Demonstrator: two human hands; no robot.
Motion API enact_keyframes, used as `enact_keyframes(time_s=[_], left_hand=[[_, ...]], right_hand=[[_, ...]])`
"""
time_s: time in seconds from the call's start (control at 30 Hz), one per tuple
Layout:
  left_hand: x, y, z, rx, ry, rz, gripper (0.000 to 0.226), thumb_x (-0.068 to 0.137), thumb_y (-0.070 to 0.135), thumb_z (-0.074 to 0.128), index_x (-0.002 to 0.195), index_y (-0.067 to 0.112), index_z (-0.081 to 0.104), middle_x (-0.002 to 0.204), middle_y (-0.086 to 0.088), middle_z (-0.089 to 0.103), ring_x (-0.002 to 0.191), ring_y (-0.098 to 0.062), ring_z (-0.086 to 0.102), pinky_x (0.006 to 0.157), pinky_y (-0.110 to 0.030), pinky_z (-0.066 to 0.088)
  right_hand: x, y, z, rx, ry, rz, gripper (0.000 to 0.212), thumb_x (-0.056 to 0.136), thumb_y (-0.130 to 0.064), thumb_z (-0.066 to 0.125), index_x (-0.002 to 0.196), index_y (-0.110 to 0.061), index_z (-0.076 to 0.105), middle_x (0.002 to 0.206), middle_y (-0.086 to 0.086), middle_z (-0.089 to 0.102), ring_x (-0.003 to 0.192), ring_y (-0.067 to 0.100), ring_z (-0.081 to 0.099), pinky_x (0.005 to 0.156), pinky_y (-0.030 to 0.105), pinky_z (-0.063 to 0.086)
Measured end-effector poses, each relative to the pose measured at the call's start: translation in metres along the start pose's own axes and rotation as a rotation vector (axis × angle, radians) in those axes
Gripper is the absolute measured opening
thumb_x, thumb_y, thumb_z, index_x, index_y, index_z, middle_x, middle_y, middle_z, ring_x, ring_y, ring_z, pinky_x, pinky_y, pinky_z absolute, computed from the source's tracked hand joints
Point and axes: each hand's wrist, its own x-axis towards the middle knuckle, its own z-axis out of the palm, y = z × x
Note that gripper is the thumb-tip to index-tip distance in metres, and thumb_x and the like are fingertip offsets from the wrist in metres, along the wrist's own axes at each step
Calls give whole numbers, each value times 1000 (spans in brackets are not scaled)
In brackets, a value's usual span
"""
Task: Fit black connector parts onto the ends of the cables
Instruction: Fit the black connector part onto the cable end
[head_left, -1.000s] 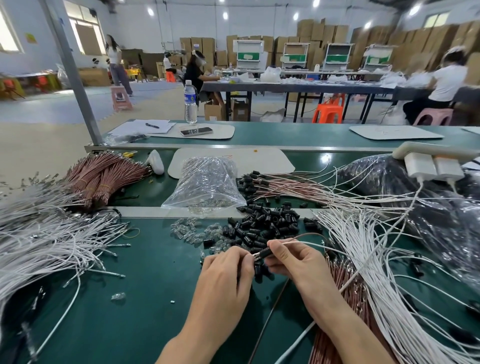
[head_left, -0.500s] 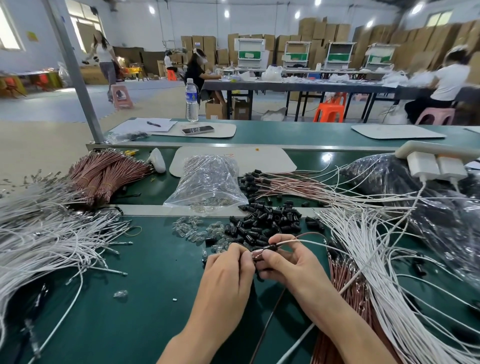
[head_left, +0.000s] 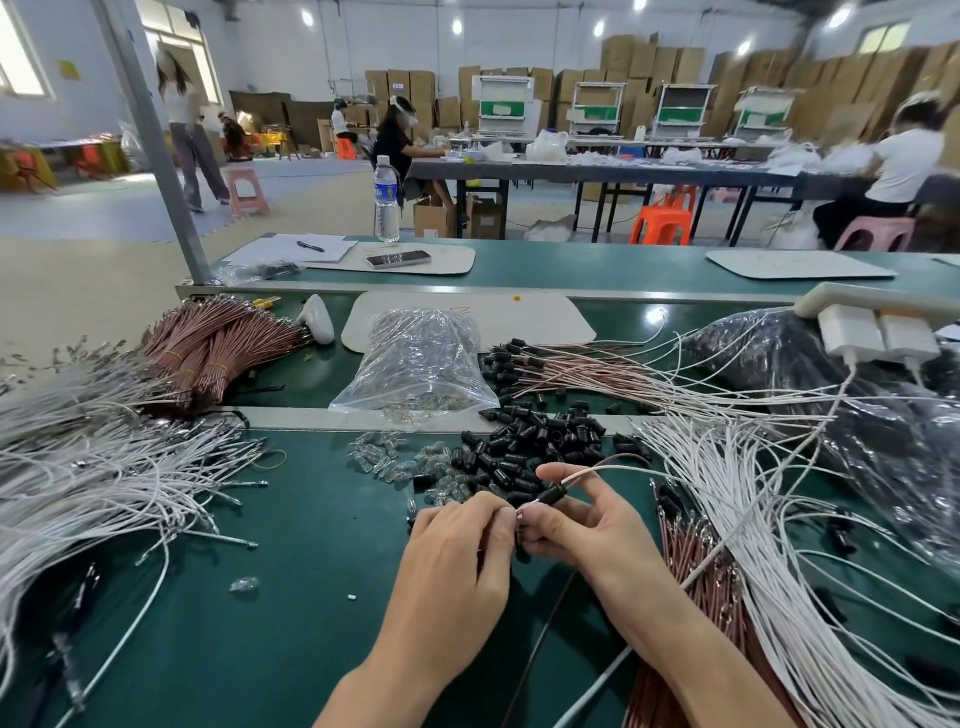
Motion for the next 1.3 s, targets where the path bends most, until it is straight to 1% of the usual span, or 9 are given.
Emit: enact_keyframes(time_s=[0.17, 0.4, 0.53, 0.67, 0.77, 0.87, 1.07, 1.2, 1.3], left_hand=[[-1, 0, 0, 16, 2, 1, 18, 105, 35, 48, 90, 36, 57, 80, 22, 62, 94, 8, 50, 84, -19, 36], [0, 0, 0, -52, 15, -38, 18, 102, 38, 50, 85, 35, 57, 81, 18, 64, 92, 7, 50, 74, -20, 36], [-1, -1, 0, -21, 16, -9, 19, 103, 37, 49, 86, 35, 56, 77, 18, 62, 94, 5, 50, 77, -21, 37], [0, -1, -1, 0, 20, 13, 24, 102, 49, 40, 90, 38, 58, 80, 22, 61, 91, 2, 52, 79, -19, 36], [0, 1, -2, -1, 14, 13, 24, 101, 54, 37, 93, 42, 56, 94, 25, 62, 94, 7, 51, 77, -18, 36], [0, 2, -2, -30, 10, 4, 29, 96, 64, 32, 94, 45, 53, 108, 34, 57, 99, 11, 49, 77, -18, 38], [-1, -3, -1, -74, -16, -30, 19, 99, 52, 43, 93, 41, 57, 97, 29, 63, 91, -1, 52, 76, -19, 41], [0, -4, 0, -106, -18, -67, 21, 97, 54, 40, 92, 40, 55, 92, 27, 63, 89, -2, 52, 72, -17, 39], [0, -6, 0, -138, -31, -74, 23, 97, 55, 38, 93, 40, 54, 88, 23, 64, 91, -3, 53, 73, -20, 42]], right_hand=[[-2, -3, 1, -47, -22, -4, 30, 72, -25, 80, 99, -38, 73, 82, 12, 71, 78, 20, 71, 74, 26, 58], [-1, 0, 0, -63, 2, -15, 31, 82, -14, 78, 108, -31, 72, 85, 13, 74, 79, 20, 72, 73, 25, 57], [-1, 0, 0, -67, 1, -29, 42, 76, -21, 79, 116, -25, 68, 89, 15, 75, 86, 22, 75, 76, 24, 58], [-1, -1, 1, -59, -6, -21, 44, 75, -23, 79, 117, -27, 67, 91, 18, 75, 88, 22, 75, 77, 24, 58], [-1, -2, 0, -68, 0, -20, 33, 84, -16, 77, 108, -37, 71, 92, 15, 75, 87, 20, 73, 76, 23, 57], [-2, -3, -1, -91, 8, -17, 34, 89, -13, 74, 104, -42, 71, 95, 17, 75, 86, 19, 71, 78, 24, 56], [-3, -3, 0, -114, -10, -29, 35, 89, -11, 74, 103, -43, 72, 91, 13, 75, 85, 18, 71, 77, 22, 55], [-3, -4, 3, -91, -11, -44, 34, 80, -25, 79, 107, -43, 71, 93, 16, 75, 88, 21, 73, 79, 24, 56], [-2, -3, 3, -74, -14, -40, 38, 75, -27, 81, 108, -43, 72, 97, 21, 74, 87, 22, 72, 77, 24, 56]])
